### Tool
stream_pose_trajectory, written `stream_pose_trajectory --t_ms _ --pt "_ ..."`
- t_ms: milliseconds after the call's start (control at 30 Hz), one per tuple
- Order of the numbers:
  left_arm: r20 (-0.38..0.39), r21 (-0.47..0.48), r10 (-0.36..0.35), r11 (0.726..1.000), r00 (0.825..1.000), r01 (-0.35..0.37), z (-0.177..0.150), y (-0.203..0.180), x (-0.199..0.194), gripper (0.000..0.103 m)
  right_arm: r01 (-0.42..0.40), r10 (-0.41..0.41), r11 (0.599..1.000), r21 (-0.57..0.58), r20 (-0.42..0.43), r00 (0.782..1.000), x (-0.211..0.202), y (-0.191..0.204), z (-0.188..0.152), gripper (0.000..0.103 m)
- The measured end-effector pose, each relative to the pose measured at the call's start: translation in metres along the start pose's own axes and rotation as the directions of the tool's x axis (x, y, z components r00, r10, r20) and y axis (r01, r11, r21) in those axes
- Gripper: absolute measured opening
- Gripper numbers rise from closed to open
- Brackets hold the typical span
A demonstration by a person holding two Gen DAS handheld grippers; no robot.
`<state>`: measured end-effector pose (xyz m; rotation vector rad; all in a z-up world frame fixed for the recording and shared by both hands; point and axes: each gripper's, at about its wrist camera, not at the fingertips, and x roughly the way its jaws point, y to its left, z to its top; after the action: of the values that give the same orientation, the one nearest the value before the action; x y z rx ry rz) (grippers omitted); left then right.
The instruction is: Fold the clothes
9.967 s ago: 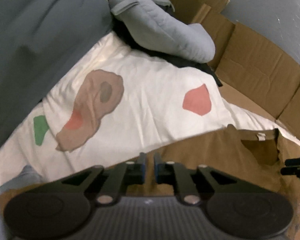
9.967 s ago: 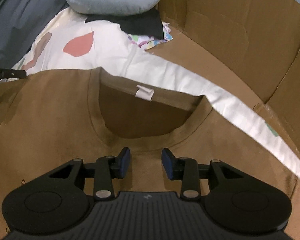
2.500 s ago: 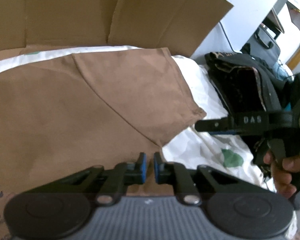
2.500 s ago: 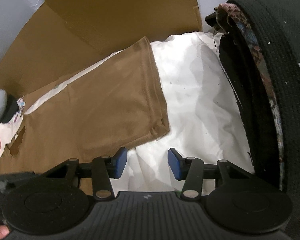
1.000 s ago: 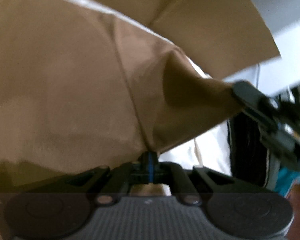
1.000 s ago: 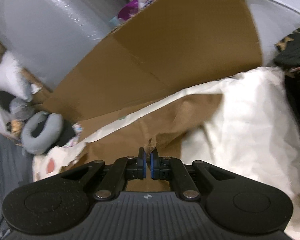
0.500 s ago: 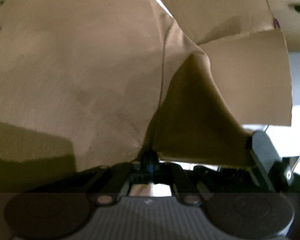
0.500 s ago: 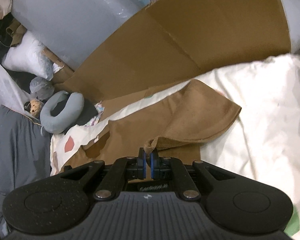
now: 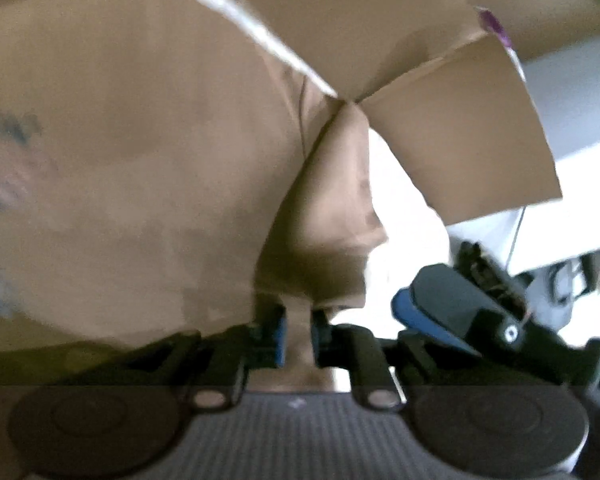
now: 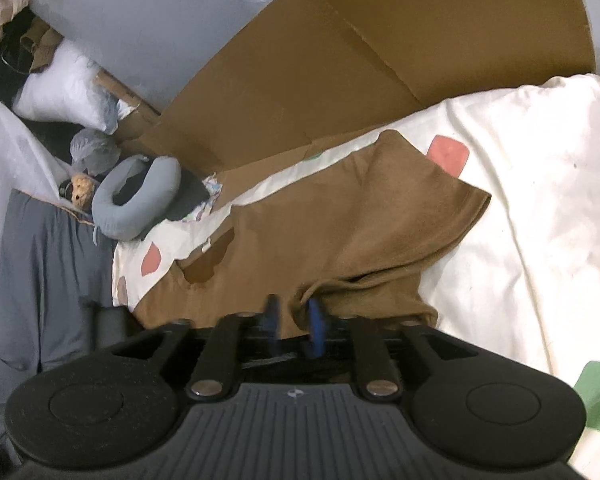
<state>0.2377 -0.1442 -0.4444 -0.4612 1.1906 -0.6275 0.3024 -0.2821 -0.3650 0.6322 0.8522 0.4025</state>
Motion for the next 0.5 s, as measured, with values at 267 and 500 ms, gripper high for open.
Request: stream_pose_trajectory --t_ms 267,500 --pt "0.070 0.144 0.082 0.985 0.994 -0.091 0.014 0.008 -0.039 0.041 0.059 -0.059 0.997 -0.042 0.013 0.998 -0.011 -0.005 -0.008 0.054" --pt "0.043 0.260 0.073 0.962 0.996 -0.082 0.020 -0.007 -0.030 0.059 0.176 -0.177 0.980 -0.092 -0.008 0.984 -0.007 -0.021 -0.012 0.054"
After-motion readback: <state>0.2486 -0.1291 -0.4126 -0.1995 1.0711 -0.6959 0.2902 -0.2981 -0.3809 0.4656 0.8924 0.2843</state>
